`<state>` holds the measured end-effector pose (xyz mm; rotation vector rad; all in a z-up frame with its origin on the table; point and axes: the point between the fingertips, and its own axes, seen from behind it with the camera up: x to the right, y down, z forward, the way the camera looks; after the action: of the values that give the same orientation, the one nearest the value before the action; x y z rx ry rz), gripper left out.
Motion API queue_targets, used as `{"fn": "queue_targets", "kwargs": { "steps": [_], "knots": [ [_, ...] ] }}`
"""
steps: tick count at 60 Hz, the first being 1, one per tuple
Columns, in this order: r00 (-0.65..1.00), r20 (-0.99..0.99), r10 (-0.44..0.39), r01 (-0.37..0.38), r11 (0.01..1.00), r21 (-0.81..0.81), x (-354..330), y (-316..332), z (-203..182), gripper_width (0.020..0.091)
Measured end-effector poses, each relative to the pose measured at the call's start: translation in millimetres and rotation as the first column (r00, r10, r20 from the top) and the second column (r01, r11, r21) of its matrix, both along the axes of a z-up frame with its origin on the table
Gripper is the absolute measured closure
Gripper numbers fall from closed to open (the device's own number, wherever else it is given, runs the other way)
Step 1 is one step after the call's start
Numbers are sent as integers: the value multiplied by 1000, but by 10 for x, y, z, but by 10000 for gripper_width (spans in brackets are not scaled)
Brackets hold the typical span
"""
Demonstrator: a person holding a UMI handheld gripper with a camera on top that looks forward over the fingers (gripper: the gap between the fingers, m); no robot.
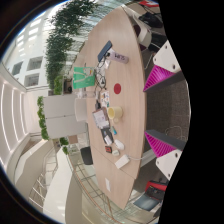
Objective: Pour water
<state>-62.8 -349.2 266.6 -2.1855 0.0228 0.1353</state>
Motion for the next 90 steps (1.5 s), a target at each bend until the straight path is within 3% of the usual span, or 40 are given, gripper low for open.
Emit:
{"fn": "queue_targets", "kwargs": {
  "steps": [10,27,43,62,65,68,78,90],
  "knots": [
    [999,44,5,-8,997,82,64,151,-46,280],
    [987,136,-84,50,971,234,1321,713,-564,288],
    [972,86,-217,177,925,335,3056,2090,-1480,278],
    [975,84,-206,159,909,385,3644,3514,-2012,280],
    [978,76,-195,152,913,378,3641,3616,-2072,346],
    [978,78,-193,152,919,365,3648,3672,-2120,556],
    [978,49,-202,172,919,355,3639,3675,-2133,581],
    [973,-21,-231,228,935,273,3603,3803,-2119,685]
  ]
}}
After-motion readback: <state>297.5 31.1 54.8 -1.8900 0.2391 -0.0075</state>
